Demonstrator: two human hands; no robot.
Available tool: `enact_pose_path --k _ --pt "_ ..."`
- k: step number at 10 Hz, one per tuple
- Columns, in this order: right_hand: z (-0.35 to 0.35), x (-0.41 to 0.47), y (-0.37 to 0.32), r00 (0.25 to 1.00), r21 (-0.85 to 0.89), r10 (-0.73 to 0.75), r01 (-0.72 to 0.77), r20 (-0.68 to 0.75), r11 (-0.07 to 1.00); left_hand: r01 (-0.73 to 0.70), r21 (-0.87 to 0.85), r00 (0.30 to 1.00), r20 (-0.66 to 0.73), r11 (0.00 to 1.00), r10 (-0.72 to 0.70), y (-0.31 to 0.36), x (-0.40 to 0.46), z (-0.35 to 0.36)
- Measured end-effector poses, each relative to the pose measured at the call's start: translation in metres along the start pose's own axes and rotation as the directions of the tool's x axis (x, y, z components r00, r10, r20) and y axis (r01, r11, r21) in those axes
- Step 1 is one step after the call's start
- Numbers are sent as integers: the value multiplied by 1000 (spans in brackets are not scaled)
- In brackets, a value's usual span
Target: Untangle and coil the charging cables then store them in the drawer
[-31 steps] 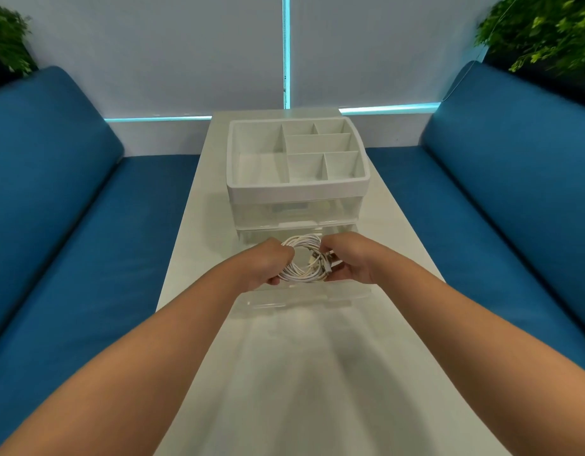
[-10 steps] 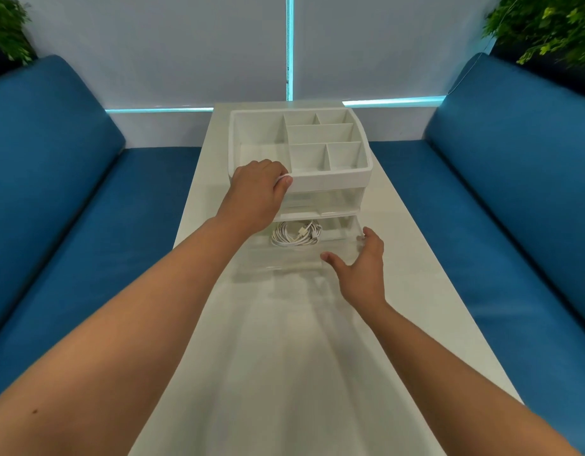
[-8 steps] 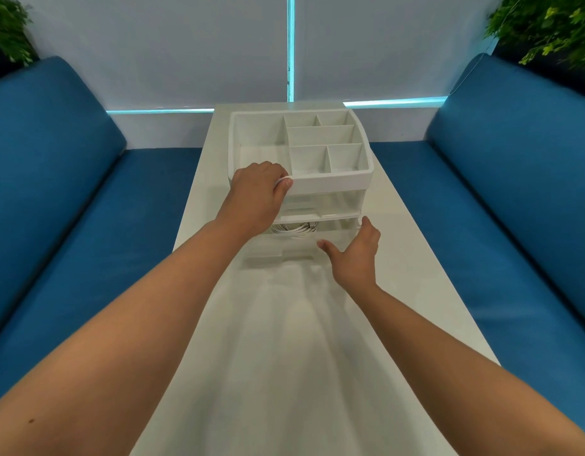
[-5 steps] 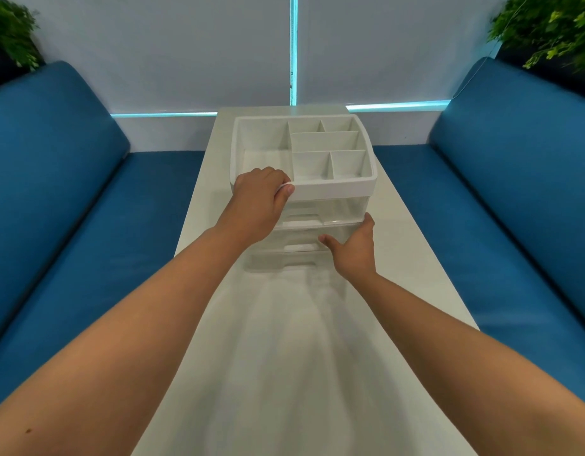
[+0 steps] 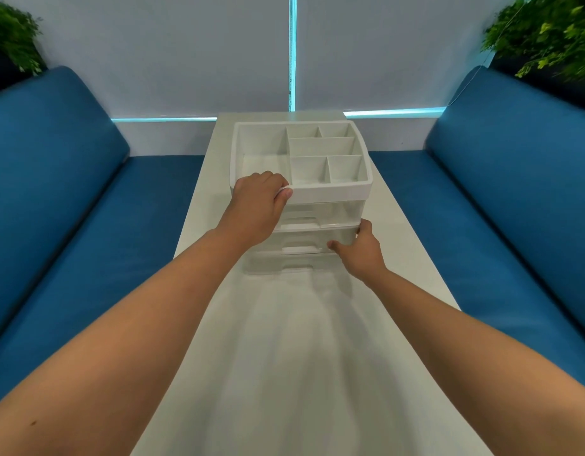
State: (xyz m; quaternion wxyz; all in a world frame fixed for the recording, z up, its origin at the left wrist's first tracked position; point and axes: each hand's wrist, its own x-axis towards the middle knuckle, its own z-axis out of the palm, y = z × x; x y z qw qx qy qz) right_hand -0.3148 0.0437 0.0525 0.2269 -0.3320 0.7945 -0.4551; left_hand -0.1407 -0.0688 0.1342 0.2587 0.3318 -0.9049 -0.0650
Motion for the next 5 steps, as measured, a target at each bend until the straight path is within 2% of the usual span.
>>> enact_pose_path --k 2,3,5 --pt "-16 -18 -2 995 -33 17 -14 98 999 8 24 994 111 1000 -10 5 -3 -13" --pt "-27 -31 -11 988 -86 2 12 153 996 19 58 970 239 998 -32 9 -5 -24" --pt "-65 -51 -54 945 -276 17 79 328 958 13 87 906 421 996 -49 16 -1 -57"
